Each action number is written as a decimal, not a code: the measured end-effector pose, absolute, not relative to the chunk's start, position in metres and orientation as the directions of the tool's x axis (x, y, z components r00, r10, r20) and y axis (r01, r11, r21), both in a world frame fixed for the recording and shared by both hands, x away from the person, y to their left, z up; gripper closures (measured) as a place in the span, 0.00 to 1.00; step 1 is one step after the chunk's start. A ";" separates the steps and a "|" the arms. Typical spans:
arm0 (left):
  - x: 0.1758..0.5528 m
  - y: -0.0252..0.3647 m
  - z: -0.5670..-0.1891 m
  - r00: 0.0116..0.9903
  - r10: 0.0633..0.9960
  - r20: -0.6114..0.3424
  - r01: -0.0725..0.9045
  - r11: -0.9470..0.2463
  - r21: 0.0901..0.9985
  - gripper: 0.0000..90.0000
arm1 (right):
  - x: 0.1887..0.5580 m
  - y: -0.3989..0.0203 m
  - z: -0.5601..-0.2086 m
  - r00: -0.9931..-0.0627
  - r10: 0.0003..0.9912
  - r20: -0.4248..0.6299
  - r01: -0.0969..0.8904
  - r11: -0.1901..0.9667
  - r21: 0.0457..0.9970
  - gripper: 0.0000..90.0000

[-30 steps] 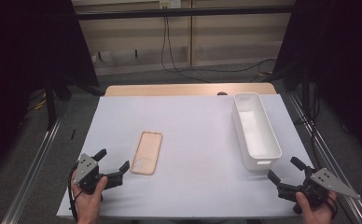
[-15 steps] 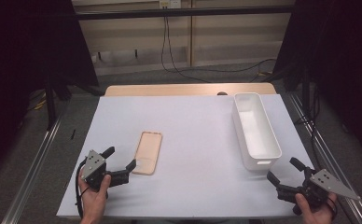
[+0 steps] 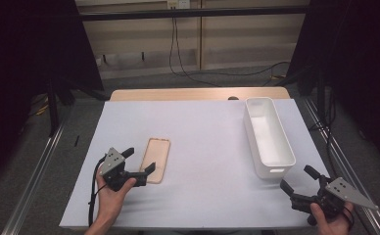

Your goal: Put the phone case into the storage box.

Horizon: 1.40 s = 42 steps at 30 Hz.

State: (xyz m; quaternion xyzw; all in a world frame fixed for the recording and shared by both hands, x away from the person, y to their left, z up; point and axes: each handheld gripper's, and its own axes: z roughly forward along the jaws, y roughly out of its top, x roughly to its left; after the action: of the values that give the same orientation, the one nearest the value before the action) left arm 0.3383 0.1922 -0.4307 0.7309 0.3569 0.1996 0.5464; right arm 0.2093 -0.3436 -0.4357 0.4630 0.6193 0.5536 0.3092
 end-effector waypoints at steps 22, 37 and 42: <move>0.371 0.164 -0.416 0.691 0.720 -0.068 0.198 -0.098 0.975 0.06 | 0.211 -0.344 -0.436 -0.384 0.914 0.135 0.235 -0.045 0.971 0.00; 0.395 0.142 -0.411 0.714 0.700 -0.032 0.185 -0.145 0.972 0.13 | 0.211 -0.342 -0.436 -0.386 0.913 0.136 0.237 -0.044 0.971 0.00; 0.404 0.133 -0.408 0.722 0.691 -0.029 0.185 -0.152 0.971 0.19 | 0.211 -0.342 -0.437 -0.388 0.912 0.135 0.239 -0.042 0.970 0.00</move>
State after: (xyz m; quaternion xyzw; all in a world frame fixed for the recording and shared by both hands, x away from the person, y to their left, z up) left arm 0.4042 0.1330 -0.4083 0.7265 0.3015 0.2195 0.5772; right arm 0.2113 -0.3420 -0.4367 0.4624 0.6220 0.5542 0.3035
